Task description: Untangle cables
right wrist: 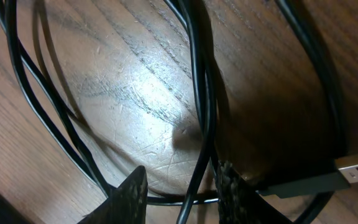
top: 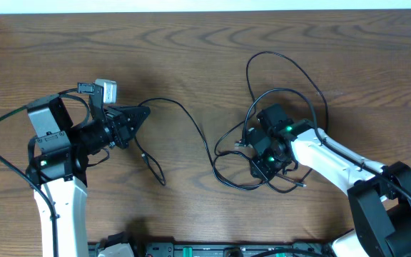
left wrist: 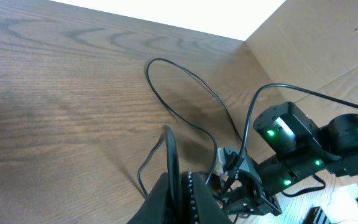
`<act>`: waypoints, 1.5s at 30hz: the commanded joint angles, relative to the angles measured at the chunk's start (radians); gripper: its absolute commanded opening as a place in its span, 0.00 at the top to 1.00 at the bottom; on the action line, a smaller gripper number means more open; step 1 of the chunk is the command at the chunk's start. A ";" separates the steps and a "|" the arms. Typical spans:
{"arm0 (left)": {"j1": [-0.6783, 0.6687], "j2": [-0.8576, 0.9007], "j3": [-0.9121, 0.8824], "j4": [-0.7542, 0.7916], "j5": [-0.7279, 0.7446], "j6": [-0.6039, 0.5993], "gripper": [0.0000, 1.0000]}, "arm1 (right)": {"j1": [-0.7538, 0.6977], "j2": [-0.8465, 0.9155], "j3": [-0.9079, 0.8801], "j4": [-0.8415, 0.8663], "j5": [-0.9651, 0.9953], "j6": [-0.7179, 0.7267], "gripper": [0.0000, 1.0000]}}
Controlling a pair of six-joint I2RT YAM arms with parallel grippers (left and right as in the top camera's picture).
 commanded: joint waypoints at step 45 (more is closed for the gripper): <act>-0.002 -0.002 -0.008 -0.019 -0.033 0.017 0.92 | -0.240 -0.274 0.793 0.063 0.048 0.104 0.99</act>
